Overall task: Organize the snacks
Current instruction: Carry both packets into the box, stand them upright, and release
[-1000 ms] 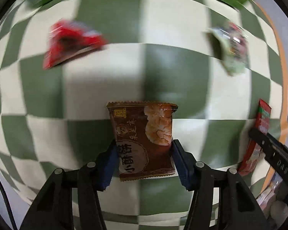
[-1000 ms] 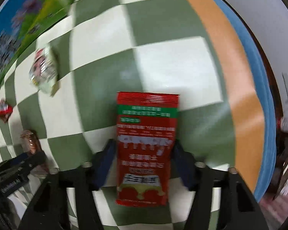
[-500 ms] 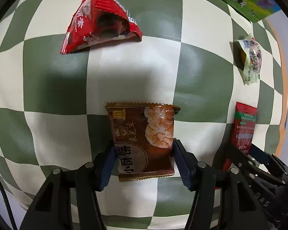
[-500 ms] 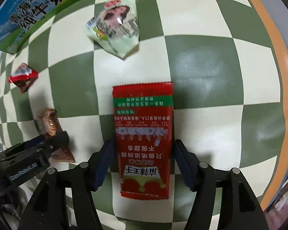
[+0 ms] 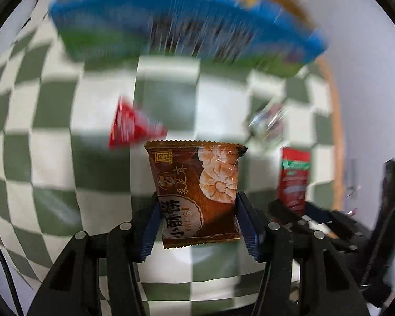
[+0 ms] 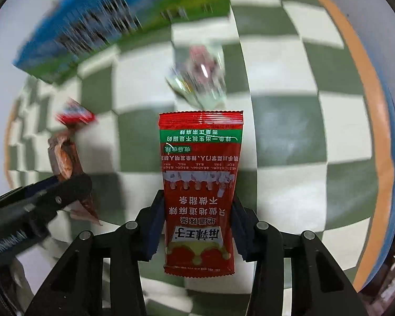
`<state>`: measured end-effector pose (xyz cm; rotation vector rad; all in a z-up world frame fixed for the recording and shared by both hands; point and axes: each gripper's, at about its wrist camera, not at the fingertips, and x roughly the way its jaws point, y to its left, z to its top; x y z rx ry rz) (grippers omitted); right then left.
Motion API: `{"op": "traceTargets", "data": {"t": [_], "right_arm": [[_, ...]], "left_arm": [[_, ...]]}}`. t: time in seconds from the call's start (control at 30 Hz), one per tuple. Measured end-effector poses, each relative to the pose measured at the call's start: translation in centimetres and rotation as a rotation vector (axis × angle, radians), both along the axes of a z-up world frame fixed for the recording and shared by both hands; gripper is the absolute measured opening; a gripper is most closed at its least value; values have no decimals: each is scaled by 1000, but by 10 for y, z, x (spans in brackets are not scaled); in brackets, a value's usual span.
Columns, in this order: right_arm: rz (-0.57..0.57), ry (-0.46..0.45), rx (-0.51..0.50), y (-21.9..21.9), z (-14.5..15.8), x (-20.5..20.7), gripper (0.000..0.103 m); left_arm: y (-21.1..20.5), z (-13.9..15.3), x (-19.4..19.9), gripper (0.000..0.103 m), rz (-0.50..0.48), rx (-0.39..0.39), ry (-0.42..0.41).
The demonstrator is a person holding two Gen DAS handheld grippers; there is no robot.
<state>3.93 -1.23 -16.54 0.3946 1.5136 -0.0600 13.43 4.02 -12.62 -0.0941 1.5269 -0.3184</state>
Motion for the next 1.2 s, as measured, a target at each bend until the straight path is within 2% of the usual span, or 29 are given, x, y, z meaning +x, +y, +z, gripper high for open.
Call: {"op": "traceTargets", "data": {"t": [0.07,0.13,0.2,0.27,0.37,0.5,0.57,0.63,0.73,0.87,0.9,0.93,0.97,1.0,1.03,1.2], "right_arm": [[-1,-54,28,-5,32,16,48],[3,-107,53,-9,61,35,48],[1,-148,86,-50,90,79,48],[-1,-190,129,-60,115,112,48],[29,-230,112,-70,128,164,48],[45,-210,58,-103,117,253,48],[45,-161,30,-109,97,294,48],[44,-119,18,-115,82,317,48],[35,-63,1,-124,60,342,48],[39,0,21,-129,32,360,50],[36,12,21,-131,20,360,53],[39,24,17,-132,12,363,60],[44,39,7,-132,5,364,65],[46,44,-4,-132,3,365,77],[49,47,-14,-132,3,365,87],[76,49,-38,-131,3,363,91]], "left_arm": [[-1,29,27,52,-6,-51,-34],[-2,40,61,52,-18,-84,-55],[-4,59,97,52,-24,-101,-83],[-8,63,132,53,-35,-100,-95],[-12,59,188,53,-44,-71,-84],[-29,23,263,53,-51,-44,1],[-36,5,285,53,-61,-40,67],[-42,-16,305,53,-64,-35,135],[-49,-36,320,53,-68,-32,188],[-57,-56,325,55,-80,-32,267],[-58,-61,326,59,-82,-30,280],[-59,-64,328,71,-86,-27,278],[-60,-65,328,77,-89,-15,268],[-60,-66,331,87,-87,-7,258],[-60,-65,331,88,-85,-2,246],[-59,-62,320,88,-87,18,226]]}}
